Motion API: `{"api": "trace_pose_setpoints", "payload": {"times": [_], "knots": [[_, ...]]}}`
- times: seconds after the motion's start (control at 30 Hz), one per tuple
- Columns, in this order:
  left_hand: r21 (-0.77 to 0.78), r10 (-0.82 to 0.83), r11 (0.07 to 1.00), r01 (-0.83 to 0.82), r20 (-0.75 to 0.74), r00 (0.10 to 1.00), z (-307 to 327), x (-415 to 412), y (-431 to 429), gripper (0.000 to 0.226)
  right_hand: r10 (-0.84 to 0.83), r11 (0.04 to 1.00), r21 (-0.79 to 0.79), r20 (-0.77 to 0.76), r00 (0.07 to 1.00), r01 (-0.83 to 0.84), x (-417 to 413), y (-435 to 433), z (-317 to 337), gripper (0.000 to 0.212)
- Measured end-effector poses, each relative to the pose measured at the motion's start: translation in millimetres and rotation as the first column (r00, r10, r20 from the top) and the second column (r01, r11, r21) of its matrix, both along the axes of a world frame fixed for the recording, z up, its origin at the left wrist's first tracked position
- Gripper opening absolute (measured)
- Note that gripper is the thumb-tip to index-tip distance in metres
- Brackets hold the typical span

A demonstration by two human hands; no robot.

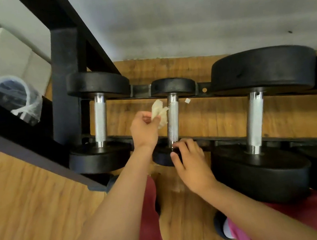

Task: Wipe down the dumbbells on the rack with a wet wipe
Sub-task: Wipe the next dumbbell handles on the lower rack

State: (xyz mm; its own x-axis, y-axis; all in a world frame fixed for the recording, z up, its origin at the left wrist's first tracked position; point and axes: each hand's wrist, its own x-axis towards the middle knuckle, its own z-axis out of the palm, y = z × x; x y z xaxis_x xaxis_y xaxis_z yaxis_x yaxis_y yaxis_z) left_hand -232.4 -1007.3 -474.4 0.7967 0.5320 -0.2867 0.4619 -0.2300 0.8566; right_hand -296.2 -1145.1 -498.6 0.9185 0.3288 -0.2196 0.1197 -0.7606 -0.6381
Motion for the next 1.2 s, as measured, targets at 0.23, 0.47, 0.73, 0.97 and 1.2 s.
{"api": "trace_pose_setpoints", "payload": {"times": [0.23,0.47,0.73,0.97,1.2], "knots": [[-0.008,0.023,1.0,-0.022,0.073,0.997,-7,28,-12,0.018,0.035,0.997,-0.068,0.088,0.996,-0.029,25,-29,44,0.032],[-0.009,0.066,0.998,-0.065,0.059,0.996,-7,29,-18,0.016,0.065,0.917,-0.392,0.33,0.942,0.074,4,-90,65,0.023],[0.018,0.143,0.99,-0.142,-0.01,0.99,-11,29,-18,0.013,0.234,0.833,-0.553,0.36,0.903,0.004,2,-81,59,0.036],[-0.153,0.029,0.988,-0.035,-0.041,0.999,-9,35,-15,0.016,0.125,0.922,-0.377,0.504,0.855,0.087,-2,-103,67,0.026],[-0.433,0.078,0.899,-0.069,0.003,0.997,5,35,-16,0.016,-0.101,0.899,-0.306,0.553,0.827,0.314,-9,-133,54,0.032]]}}
